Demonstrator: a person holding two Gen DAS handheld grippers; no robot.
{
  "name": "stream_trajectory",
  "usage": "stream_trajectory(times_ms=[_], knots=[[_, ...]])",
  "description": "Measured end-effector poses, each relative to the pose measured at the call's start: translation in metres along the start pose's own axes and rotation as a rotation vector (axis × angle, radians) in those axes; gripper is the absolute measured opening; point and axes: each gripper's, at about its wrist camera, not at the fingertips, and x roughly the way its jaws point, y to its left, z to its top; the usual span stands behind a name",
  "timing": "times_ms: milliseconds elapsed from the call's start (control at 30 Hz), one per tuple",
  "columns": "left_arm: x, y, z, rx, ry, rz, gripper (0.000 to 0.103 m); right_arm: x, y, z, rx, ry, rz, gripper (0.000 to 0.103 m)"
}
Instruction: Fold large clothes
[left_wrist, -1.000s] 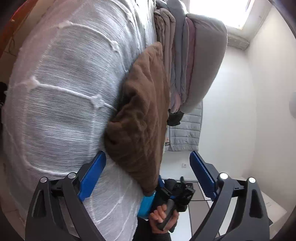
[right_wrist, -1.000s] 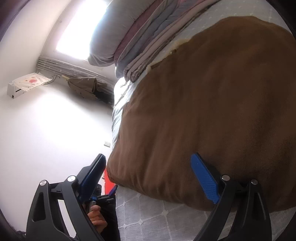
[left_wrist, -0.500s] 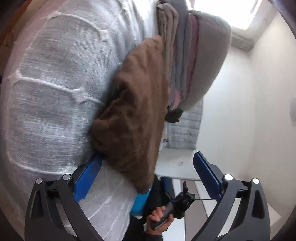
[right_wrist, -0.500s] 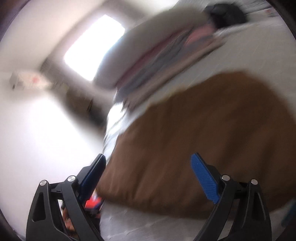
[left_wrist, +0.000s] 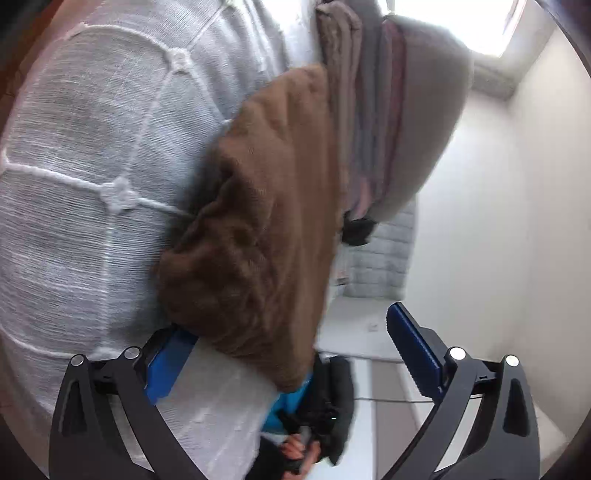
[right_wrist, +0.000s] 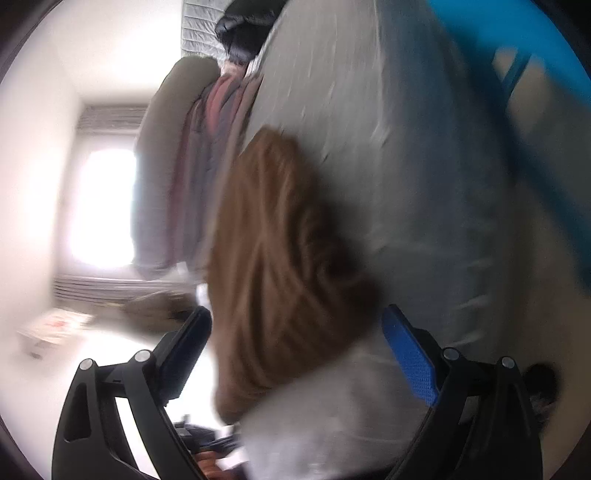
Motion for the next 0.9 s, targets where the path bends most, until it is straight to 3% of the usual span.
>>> stream_trajectory(times_ms=[67, 133, 200, 233, 267, 300, 400, 467, 600, 667, 733, 767, 800, 833, 867, 900], knots=[[0.001, 0.000, -0.001, 0.031, 0.007, 0.023, 0.095, 0.005, -0.003, 0.000, -0.001, -0.006, -0.001, 0.093], [0.008, 0.004, -0.002, 0.045, 0.048, 0.091, 0.095, 0.002, -0.006, -0.002, 0.035, -0.024, 0.052, 0.093], [0.006, -0.002, 0.000, 0.037, 0.055, -0.007, 0.095, -0.008, -0.005, -0.001, 0.021, -0.042, 0.122, 0.093], [0.005, -0.005, 0.001, 0.036, 0.052, -0.056, 0.095, -0.011, -0.005, 0.000, 0.006, -0.041, 0.104, 0.093], [0.005, -0.008, 0.003, 0.048, 0.049, -0.050, 0.095, -0.008, -0.009, 0.001, 0.007, -0.029, 0.029, 0.093], [0.010, -0.012, 0.005, 0.073, 0.056, 0.012, 0.095, -0.004, -0.016, 0.000, 0.030, -0.007, -0.026, 0.093], [0.025, -0.005, 0.003, 0.084, 0.119, 0.129, 0.095, -0.006, -0.015, -0.006, 0.019, -0.011, 0.011, 0.093], [0.028, -0.008, 0.002, 0.101, 0.125, 0.145, 0.095, -0.004, -0.010, -0.008, 0.000, -0.010, 0.110, 0.093], [0.034, -0.016, 0.008, 0.071, 0.097, 0.125, 0.095, 0.016, -0.006, 0.008, 0.012, 0.003, 0.097, 0.098], [0.037, -0.018, 0.007, 0.082, 0.093, 0.150, 0.095, 0.022, -0.010, 0.015, 0.071, 0.003, 0.136, 0.098], [0.029, -0.015, 0.004, 0.105, 0.090, 0.166, 0.095, 0.025, -0.006, 0.016, 0.060, 0.012, 0.110, 0.098], [0.026, -0.013, 0.004, 0.112, 0.089, 0.178, 0.091, 0.025, -0.003, 0.014, 0.026, 0.014, 0.096, 0.098], [0.024, -0.013, 0.004, 0.114, 0.080, 0.207, 0.072, 0.025, 0.002, 0.018, 0.002, 0.017, 0.086, 0.097], [0.024, -0.009, 0.005, 0.112, 0.080, 0.228, 0.059, 0.024, 0.002, 0.014, -0.034, 0.009, 0.067, 0.093], [0.023, -0.002, 0.007, 0.095, 0.084, 0.231, 0.039, 0.022, 0.000, 0.011, -0.041, -0.005, 0.050, 0.085], [0.024, 0.004, 0.007, 0.083, 0.087, 0.223, 0.029, 0.021, -0.006, 0.010, -0.030, -0.014, 0.010, 0.037]])
